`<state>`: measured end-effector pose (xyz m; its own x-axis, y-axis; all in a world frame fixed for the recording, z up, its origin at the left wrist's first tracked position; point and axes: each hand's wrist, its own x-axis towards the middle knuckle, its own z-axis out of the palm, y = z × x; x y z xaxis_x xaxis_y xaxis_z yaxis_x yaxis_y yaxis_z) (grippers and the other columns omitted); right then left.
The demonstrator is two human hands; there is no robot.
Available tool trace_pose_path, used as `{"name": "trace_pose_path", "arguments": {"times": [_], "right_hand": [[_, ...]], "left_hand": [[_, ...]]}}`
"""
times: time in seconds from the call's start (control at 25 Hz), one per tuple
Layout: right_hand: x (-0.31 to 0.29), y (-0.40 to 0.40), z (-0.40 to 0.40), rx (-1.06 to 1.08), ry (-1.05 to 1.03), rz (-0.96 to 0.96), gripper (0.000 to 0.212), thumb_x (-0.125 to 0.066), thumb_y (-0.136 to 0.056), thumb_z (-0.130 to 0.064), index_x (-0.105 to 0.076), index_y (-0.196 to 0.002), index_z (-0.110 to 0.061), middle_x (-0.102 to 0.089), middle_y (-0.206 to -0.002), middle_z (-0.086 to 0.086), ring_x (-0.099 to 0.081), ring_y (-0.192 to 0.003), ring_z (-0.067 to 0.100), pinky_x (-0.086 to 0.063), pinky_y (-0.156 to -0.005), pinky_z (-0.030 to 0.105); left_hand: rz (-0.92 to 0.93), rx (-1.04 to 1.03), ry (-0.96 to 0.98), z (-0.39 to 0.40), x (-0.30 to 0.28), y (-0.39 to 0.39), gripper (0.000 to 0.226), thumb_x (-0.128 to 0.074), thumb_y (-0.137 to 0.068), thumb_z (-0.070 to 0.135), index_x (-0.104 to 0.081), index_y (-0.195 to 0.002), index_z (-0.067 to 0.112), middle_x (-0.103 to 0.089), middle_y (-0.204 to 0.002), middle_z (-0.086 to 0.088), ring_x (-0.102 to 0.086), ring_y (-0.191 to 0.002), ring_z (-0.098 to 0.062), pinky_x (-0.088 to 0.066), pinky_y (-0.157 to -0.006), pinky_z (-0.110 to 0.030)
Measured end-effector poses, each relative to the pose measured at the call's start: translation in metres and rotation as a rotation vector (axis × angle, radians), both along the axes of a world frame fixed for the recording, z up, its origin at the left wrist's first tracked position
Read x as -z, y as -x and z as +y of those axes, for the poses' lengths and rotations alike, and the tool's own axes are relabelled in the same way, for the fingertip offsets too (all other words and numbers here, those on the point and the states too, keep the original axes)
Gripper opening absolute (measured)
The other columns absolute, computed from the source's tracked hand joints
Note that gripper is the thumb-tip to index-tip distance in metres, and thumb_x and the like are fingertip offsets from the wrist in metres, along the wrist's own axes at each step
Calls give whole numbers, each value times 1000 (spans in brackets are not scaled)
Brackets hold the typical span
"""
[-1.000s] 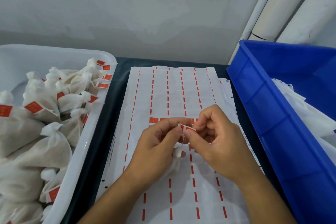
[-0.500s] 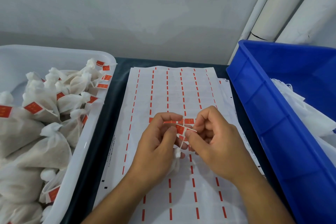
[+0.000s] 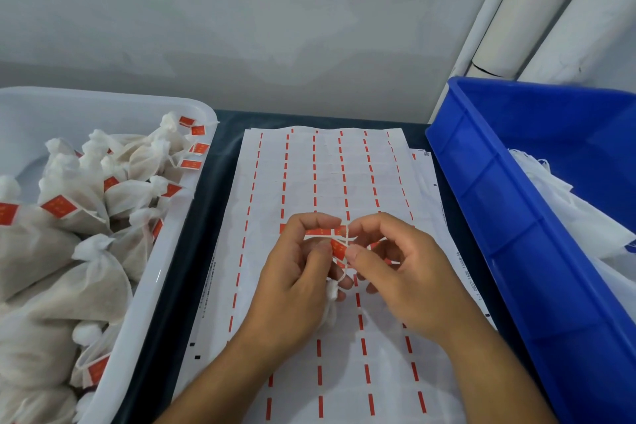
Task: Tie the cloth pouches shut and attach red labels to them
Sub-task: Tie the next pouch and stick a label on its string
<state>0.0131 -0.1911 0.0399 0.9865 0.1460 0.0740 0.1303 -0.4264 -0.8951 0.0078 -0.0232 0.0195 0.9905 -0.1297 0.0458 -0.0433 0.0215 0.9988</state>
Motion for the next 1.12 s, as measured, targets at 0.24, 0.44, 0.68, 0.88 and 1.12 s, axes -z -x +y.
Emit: {"name": "trace_pose_path", "arguments": {"times": [0.24, 0.44, 0.68, 0.88, 1.12], "right_hand": [[1, 2, 5, 45, 3, -57, 14, -71, -96, -24, -66, -94, -37, -68, -98, -23, -68, -96, 5, -63, -76, 29], [5, 1, 10, 143, -43, -63, 6, -67, -96, -29, -65, -93, -34, -69, -91, -21, -68, -93, 6, -62, -76, 27], [6, 2, 14, 207, -22, -71, 6, -70, -94, -32, -66, -92, -36, -71, -89, -22, -70, -87, 2, -58, -74, 16], [6, 0, 14, 251, -229, 14, 15, -74, -91, -21, -68, -97, -34, -75, -88, -11, -74, -85, 10, -61, -69, 23], [5, 2, 17, 242, -322, 29, 18, -74, -91, -18, -69, -96, -35, -76, -85, -7, -75, -83, 12, -59, -68, 20]], "left_hand": [[25, -14, 50, -1, 0, 2, 25, -41, -108, 13, -57, -116, 31, -71, -77, -5, -69, -65, -18, -55, -60, -22], [27, -84, 79, -3, 0, 1, 25, -43, -107, 6, -56, -115, 26, -76, -93, 0, -69, -63, -18, -57, -59, -24], [-17, -34, 28, -4, 1, 3, 24, -65, -98, 24, -57, -117, 36, -70, -97, 6, -74, -79, -18, -59, -66, -24], [-32, -50, -24, -1, 3, 0, 39, -75, -88, 25, -56, -119, 38, -69, -101, 11, -73, -80, -17, -59, -69, -27], [-76, -111, -33, -2, 5, 0, 26, -70, -95, 21, -59, -116, 32, -69, -91, 5, -71, -75, -16, -57, -64, -24]]}}
